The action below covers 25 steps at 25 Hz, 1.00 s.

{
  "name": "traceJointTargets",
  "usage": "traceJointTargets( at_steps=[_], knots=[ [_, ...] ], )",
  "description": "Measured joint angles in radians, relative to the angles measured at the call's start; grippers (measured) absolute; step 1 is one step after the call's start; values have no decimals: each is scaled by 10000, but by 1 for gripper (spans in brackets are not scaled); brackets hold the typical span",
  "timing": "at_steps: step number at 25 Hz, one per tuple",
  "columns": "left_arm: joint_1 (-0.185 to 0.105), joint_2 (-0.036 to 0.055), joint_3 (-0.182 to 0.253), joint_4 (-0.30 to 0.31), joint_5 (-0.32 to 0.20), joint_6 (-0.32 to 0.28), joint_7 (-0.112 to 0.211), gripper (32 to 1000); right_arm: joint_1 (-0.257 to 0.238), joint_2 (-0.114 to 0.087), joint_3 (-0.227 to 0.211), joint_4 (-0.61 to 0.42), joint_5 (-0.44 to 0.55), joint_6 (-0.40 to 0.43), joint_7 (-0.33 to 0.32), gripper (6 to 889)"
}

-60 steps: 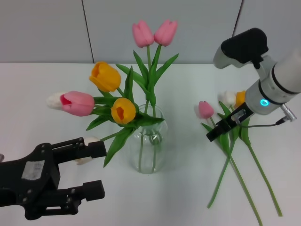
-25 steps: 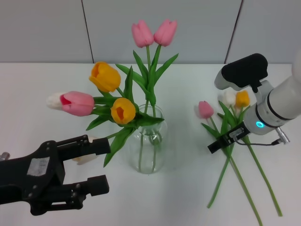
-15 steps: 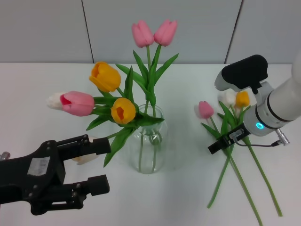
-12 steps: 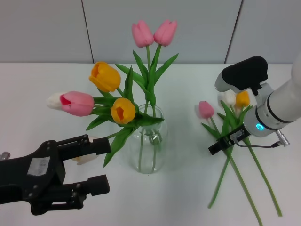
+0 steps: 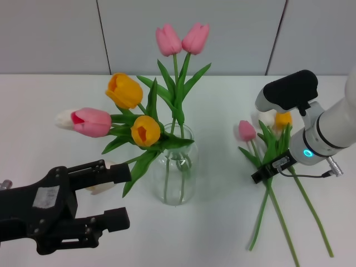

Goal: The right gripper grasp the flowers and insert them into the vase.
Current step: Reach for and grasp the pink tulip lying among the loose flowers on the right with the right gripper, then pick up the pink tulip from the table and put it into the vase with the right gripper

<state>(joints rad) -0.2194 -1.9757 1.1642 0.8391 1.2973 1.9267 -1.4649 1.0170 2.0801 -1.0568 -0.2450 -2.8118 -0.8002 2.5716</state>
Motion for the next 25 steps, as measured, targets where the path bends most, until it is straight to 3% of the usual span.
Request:
traceJointTargets(
  at_steps=[5, 15, 21, 25],
  knots=[
    [10, 0, 0, 0, 5, 0, 0, 815, 0, 1, -14, -38, 0, -83, 44, 604],
    [59, 10, 1, 0, 3, 0, 0, 815, 30, -1, 0, -135, 0, -242, 70, 133],
    [86, 50, 1, -49, -4, 0, 0, 815, -46, -1, 8, -593, 1, -597, 68, 62],
    [87, 69, 1, -93, -12, 2, 0, 815, -252, -1, 29, -1142, 1, -873, 43, 60]
  ],
)
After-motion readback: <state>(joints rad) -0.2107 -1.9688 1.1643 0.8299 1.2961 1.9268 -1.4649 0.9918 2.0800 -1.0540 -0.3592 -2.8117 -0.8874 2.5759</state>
